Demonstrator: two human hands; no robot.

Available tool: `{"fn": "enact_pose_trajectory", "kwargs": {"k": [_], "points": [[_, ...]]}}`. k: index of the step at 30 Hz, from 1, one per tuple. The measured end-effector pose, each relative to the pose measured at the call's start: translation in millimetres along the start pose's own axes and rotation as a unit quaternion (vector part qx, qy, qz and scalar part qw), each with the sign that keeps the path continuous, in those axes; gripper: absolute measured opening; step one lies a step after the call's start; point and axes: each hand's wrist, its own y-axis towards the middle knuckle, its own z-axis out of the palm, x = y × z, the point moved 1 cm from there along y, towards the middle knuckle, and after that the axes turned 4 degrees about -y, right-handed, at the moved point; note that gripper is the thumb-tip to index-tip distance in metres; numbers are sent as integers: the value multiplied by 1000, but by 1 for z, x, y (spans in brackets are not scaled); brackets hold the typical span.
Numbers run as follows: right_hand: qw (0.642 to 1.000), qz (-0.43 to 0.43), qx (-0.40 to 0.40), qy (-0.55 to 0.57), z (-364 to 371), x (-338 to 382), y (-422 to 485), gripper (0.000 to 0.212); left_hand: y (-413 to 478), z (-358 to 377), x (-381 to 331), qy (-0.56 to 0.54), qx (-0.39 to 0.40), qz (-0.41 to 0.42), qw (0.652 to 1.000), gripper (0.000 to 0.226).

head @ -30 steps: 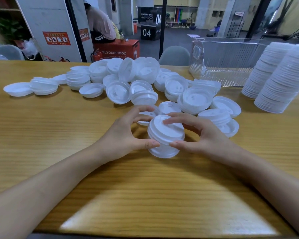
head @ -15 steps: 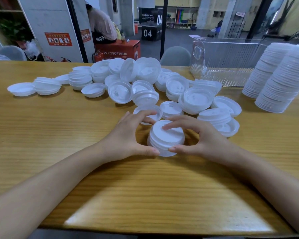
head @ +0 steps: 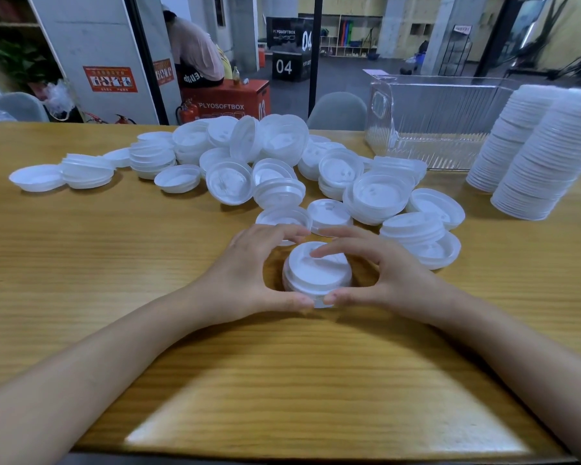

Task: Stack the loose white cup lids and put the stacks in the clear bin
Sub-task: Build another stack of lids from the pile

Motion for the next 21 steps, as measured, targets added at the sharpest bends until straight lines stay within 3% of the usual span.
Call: {"fn": "enact_pose_trajectory", "kwargs": {"k": [7, 14, 21], "points": [[992, 32, -113, -53, -13, -9, 6, 26, -4, 5, 0, 20, -23, 56, 998, 59], [961, 98, -36, -257, -9, -8, 34, 44, -7, -9, 14, 31, -16, 55, 998, 56], [917, 182, -45, -353, -4, -14, 56, 55, -12, -21, 21, -48, 4, 51, 998, 53]]}}
